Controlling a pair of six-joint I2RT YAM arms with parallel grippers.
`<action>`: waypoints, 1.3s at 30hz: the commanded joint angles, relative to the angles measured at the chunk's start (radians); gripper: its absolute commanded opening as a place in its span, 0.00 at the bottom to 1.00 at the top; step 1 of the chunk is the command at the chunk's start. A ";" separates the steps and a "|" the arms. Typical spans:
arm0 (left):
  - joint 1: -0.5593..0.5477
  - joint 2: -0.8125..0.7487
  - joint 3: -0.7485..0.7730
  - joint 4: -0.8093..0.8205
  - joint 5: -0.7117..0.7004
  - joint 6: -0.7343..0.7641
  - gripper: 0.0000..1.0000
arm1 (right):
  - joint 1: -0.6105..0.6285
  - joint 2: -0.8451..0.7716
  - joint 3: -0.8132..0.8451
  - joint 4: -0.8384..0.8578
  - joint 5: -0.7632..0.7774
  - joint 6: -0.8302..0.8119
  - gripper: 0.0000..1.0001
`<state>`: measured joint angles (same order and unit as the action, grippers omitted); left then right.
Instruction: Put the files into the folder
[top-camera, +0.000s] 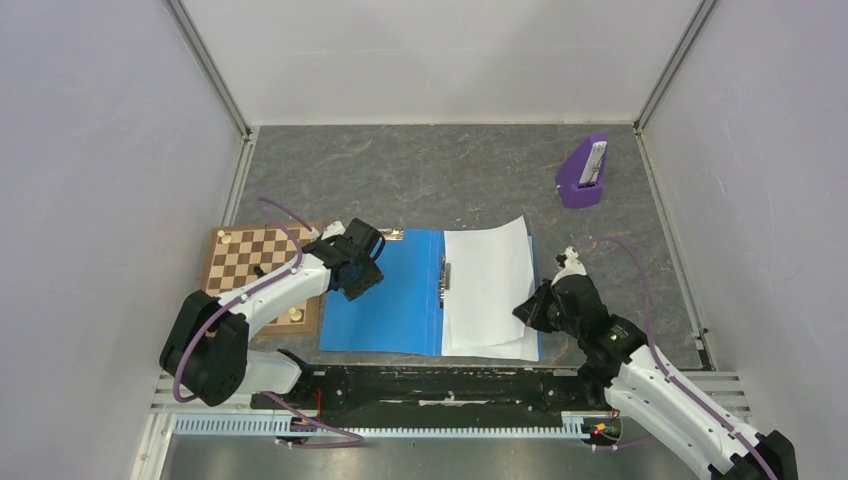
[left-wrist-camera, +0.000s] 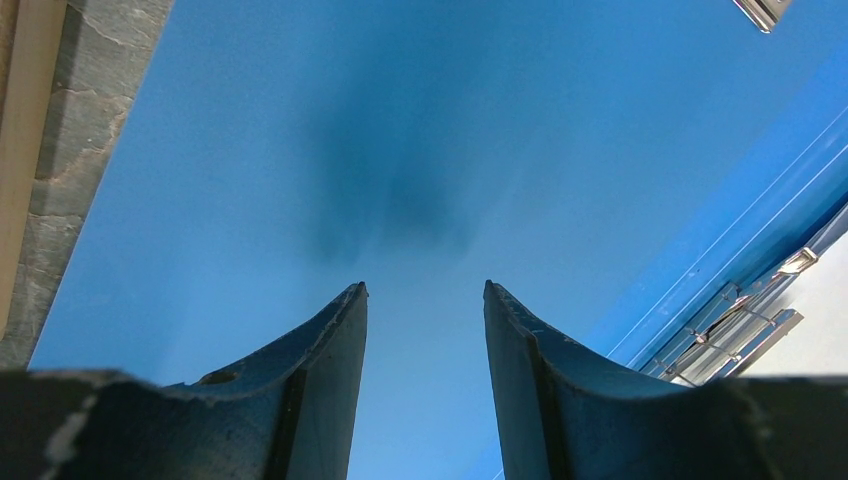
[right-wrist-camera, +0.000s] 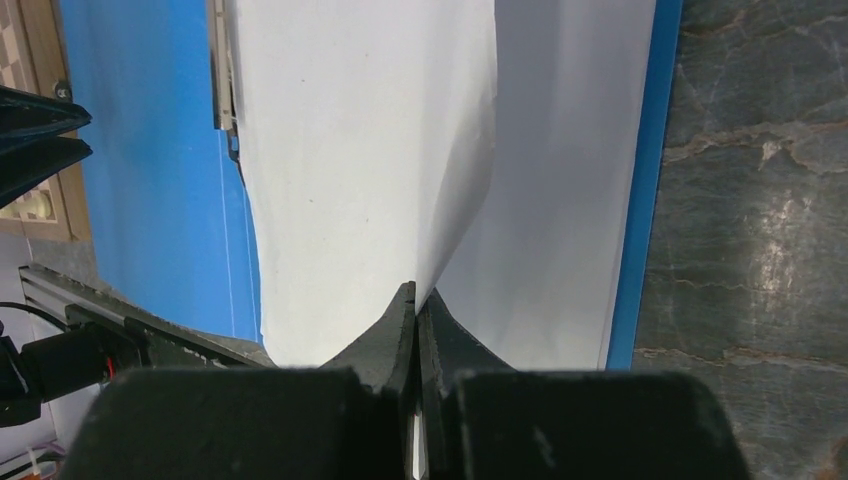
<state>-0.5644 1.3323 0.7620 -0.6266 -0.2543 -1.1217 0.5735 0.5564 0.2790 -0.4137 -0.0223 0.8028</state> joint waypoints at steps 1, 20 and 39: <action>-0.010 0.009 0.008 0.016 -0.037 -0.040 0.53 | 0.021 -0.004 -0.025 0.012 0.029 0.064 0.00; -0.022 0.029 0.021 0.024 -0.032 -0.041 0.53 | 0.111 -0.059 -0.075 0.015 0.102 0.204 0.00; -0.029 0.050 0.031 0.029 -0.020 -0.040 0.54 | 0.188 0.008 -0.032 -0.003 0.144 0.181 0.10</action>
<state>-0.5869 1.3731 0.7628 -0.6239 -0.2592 -1.1225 0.7540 0.5468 0.2031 -0.4133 0.0887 1.0016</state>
